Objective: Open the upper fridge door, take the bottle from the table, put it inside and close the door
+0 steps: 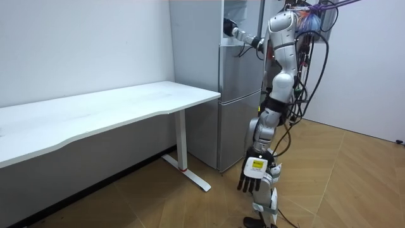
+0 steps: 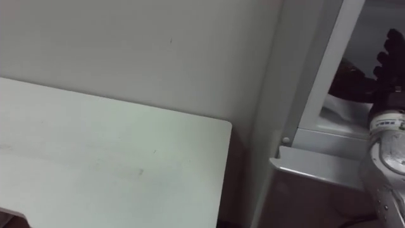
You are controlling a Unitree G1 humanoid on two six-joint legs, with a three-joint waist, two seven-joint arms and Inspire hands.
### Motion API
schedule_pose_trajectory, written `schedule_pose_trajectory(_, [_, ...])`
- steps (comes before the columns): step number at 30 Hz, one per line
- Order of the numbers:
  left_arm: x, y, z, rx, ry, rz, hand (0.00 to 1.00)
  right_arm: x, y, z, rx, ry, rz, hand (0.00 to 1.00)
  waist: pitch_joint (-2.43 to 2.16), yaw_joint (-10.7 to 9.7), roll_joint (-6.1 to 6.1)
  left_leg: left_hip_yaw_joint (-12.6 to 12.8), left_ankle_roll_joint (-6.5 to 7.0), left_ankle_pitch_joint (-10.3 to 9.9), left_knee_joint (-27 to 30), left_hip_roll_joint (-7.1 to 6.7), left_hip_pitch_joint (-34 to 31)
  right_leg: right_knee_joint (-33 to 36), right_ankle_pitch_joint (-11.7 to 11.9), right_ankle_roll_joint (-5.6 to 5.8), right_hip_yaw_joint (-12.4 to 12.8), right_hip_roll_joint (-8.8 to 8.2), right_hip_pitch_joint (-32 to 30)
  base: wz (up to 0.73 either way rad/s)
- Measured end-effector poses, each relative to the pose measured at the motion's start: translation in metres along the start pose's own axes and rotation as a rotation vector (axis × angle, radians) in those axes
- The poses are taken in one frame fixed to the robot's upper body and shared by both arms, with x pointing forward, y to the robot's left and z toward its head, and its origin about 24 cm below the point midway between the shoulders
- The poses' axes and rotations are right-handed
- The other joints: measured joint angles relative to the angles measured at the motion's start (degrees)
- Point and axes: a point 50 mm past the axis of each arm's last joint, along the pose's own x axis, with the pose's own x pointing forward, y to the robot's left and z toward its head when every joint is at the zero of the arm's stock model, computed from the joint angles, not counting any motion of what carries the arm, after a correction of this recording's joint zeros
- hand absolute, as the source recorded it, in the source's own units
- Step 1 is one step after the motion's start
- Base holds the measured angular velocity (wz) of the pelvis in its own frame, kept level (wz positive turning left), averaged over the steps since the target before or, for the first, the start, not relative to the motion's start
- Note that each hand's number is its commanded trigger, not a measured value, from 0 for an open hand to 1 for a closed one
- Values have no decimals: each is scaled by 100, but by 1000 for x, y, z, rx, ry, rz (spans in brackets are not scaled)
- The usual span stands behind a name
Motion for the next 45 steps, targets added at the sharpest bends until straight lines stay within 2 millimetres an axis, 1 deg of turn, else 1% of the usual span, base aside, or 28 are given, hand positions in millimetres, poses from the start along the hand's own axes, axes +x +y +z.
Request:
schedule_pose_trajectory(6, [0,-3,1,2,-10,-23,0,-2,3,10,16,-39,6,0,1,-91,-2,5,1,1,10,-4,-2,1,-1,1,13,-3,-10,0])
schedule_pose_trajectory(11, [0,-2,1,24,-10,-17,0,-4,6,18,29,-72,10,0,-7,-129,-18,19,1,0,-4,-3,-44,39,-3,-3,112,6,-102,-6])
schedule_pose_trajectory(14, [0,-2,-1,30,-14,-11,0,-6,9,26,47,-105,21,0,-10,-233,-23,31,1,0,-18,-5,-51,38,-4,-4,151,14,-120,-2])
schedule_pose_trajectory(16, [0,-3,-2,39,-18,-6,0,-13,10,34,58,-146,40,0,-12,-258,-26,124,1,1,-47,2,-39,42,-4,-5,226,28,-151,-16])
schedule_pose_trajectory(21, [0,-5,-1,35,-29,-6,0,-19,13,50,75,-215,63,0,-18,-292,-36,250,1,1,-49,-2,8,93,-5,-3,392,21,-209,-17])
schedule_pose_trajectory(24, [0,-6,1,35,-36,-10,0,-28,7,54,90,-242,60,0,-21,-295,-49,319,1,1,-46,-5,62,98,-5,-2,491,15,-210,-11])
schedule_pose_trajectory(27, [0,-6,-2,30,-32,-9,0,-41,2,55,119,-258,72,0,-14,-270,-55,375,1,1,-51,0,138,101,-5,-2,584,23,-175,-14])
schedule_pose_trajectory(29, [0,-4,-3,18,-32,-4,0,-51,0,57,154,-267,91,0,-5,-309,-60,418,1,1,-56,6,142,98,-5,-2,617,32,-171,-5])
schedule_pose_trajectory(30, [0,-4,-6,-2,-24,-1,0,-58,-1,56,176,-262,110,0,11,-341,-57,438,1,1,-64,9,164,100,-5,-3,634,37,-148,0])
schedule_pose_trajectory(31, [0,-4,-8,-11,-17,3,0,-64,-1,54,189,-257,129,0,25,-422,-50,445,1,-2,-85,9,188,100,-6,-3,633,40,-132,-3])
schedule_pose_trajectory(32, [0,-4,-8,-11,-17,5,0,-66,-2,54,202,-255,133,0,35,-440,-37,453,3,-7,-107,10,195,96,-6,-3,634,43,-131,0])
schedule_pose_trajectory(34, [0,-5,-10,-14,-22,3,0,-77,-8,56,302,-253,138,0,60,-514,21,499,10,-16,-156,5,176,99,5,-3,644,66,-192,-8])
schedule_pose_trajectory(35, [0,-6,-11,-15,-23,2,0,-79,-10,57,323,-255,140,0,54,-542,32,508,13,-18,-155,5,169,101,10,-4,648,68,-205,-11])
schedule_pose_trajectory(37, [-2,-5,-19,-22,-6,6,0,-85,-18,55,382,-243,154,0,17,-609,100,566,21,-23,-154,12,181,98,20,-2,718,83,-218,-13])
schedule_pose_trajectory(38, [-2,-4,-20,-24,-6,7,0,-88,-21,52,392,-232,159,0,15,-620,120,589,21,-24,-156,20,187,96,22,-1,762,97,-221,-17])
schedule_pose_trajectory(40, [-2,-4,-22,-26,-8,9,0,-98,-30,40,485,-170,174,0,-4,-666,135,713,3,-41,-160,44,200,102,30,-11,900,131,-263,-25])
schedule_pose_trajectory(41, [-2,-4,-23,-29,-9,9,0,-99,-31,38,517,-154,180,0,-7,-684,142,753,-1,-44,-160,86,201,104,37,-14,933,140,-276,-32])
schedule_pose_trajectory(42, [-3,-6,-27,-32,-2,4,0,-103,-32,35,556,-136,198,0,-20,-731,195,812,-9,-74,-160,99,198,103,52,-20,970,157,-306,-28])
schedule_pose_trajectory(43, [-3,-9,-30,-38,5,-6,0,-106,-35,34,580,-130,219,0,-25,-771,277,861,-8,-94,-160,105,203,104,56,-17,998,199,-318,-26])
schedule_pose_trajectory(44, [-3,-11,-32,-41,9,-10,0,-107,-36,34,598,-129,227,0,-31,-789,312,883,-9,-104,-160,107,209,108,57,-16,1031,206,-325,-23])
schedule_pose_trajectory(45, [-3,-13,-34,-45,12,-14,0,-108,-40,32,629,-123,235,0,-49,-815,369,941,-11,-115,-160,113,212,118,57,-16,1086,220,-350,-20])
